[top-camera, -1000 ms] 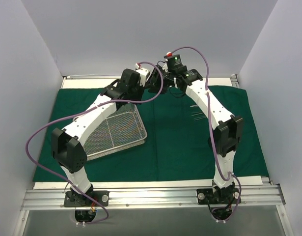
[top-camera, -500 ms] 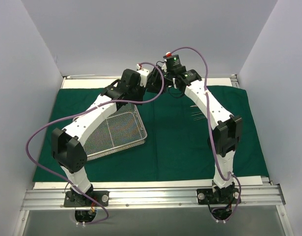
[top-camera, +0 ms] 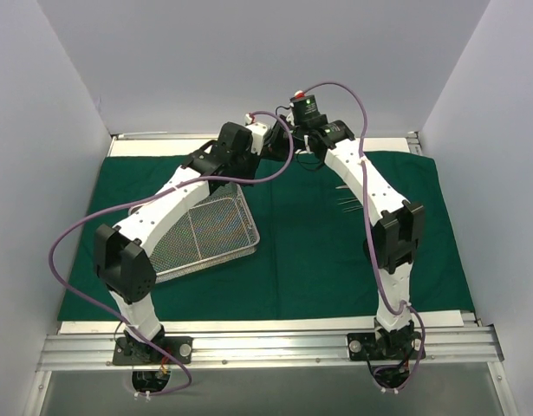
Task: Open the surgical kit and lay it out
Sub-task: Place the medical item in the surgical kit.
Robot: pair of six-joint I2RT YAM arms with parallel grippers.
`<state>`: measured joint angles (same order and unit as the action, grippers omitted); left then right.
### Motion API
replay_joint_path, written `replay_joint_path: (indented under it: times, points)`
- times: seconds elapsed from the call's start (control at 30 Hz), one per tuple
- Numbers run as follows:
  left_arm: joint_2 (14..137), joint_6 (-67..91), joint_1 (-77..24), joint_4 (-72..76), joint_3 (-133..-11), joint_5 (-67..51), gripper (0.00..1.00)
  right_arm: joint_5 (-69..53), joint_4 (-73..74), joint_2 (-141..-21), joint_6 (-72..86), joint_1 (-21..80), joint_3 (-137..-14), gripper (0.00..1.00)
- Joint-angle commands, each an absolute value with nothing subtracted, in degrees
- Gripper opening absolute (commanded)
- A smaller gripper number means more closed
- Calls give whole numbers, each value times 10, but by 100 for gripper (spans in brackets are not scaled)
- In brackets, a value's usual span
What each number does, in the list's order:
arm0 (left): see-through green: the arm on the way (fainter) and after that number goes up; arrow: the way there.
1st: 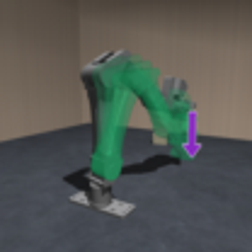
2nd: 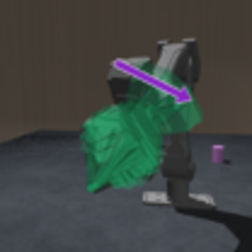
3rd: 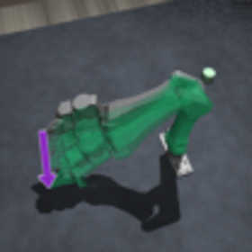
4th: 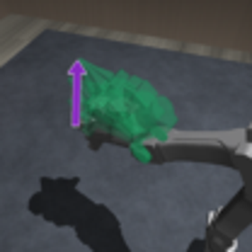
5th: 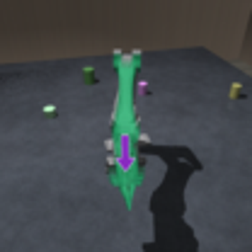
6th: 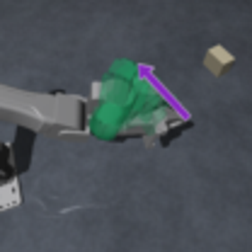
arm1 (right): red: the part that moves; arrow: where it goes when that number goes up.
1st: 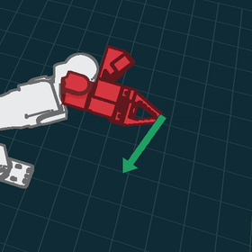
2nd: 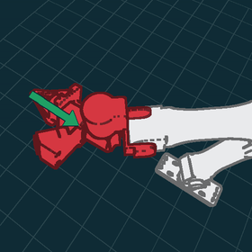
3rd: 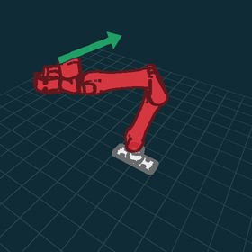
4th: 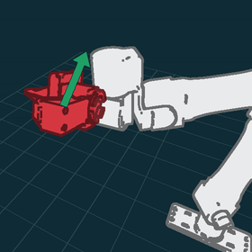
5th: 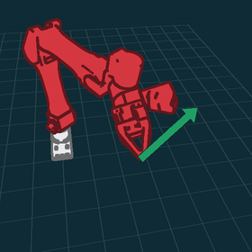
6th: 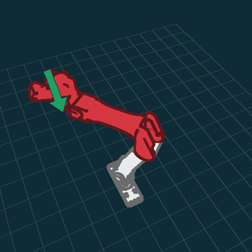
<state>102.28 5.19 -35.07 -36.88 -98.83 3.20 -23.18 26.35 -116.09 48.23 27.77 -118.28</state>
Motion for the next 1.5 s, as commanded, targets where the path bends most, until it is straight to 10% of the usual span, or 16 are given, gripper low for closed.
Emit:
replay_joint_path:
  times: [0.0, 0.13, 0.3, 0.53, 0.97, 1.47]
  points:
    - [1029, 47, -355, -374, -1022, 28, 2, -232, 265, -1165, 487, 280, -1201, 4]
    - [1034, 59, -350, -383, -1031, 29, 6, -240, 244, -1156, 490, 278, -1176, 0]
    - [1027, 91, -319, -389, -1027, 7, 40, -253, 199, -1136, 515, 265, -1126, 0]
    - [966, 125, -266, -358, -978, -27, 62, -265, 106, -1079, 554, 232, -995, 0]
    - [890, 139, -181, -345, -871, -80, 65, -357, -250, -868, 645, -5, -481, 0]
    - [897, 139, -150, -341, -866, -116, 65, -341, -236, -843, 605, -157, -381, 0]
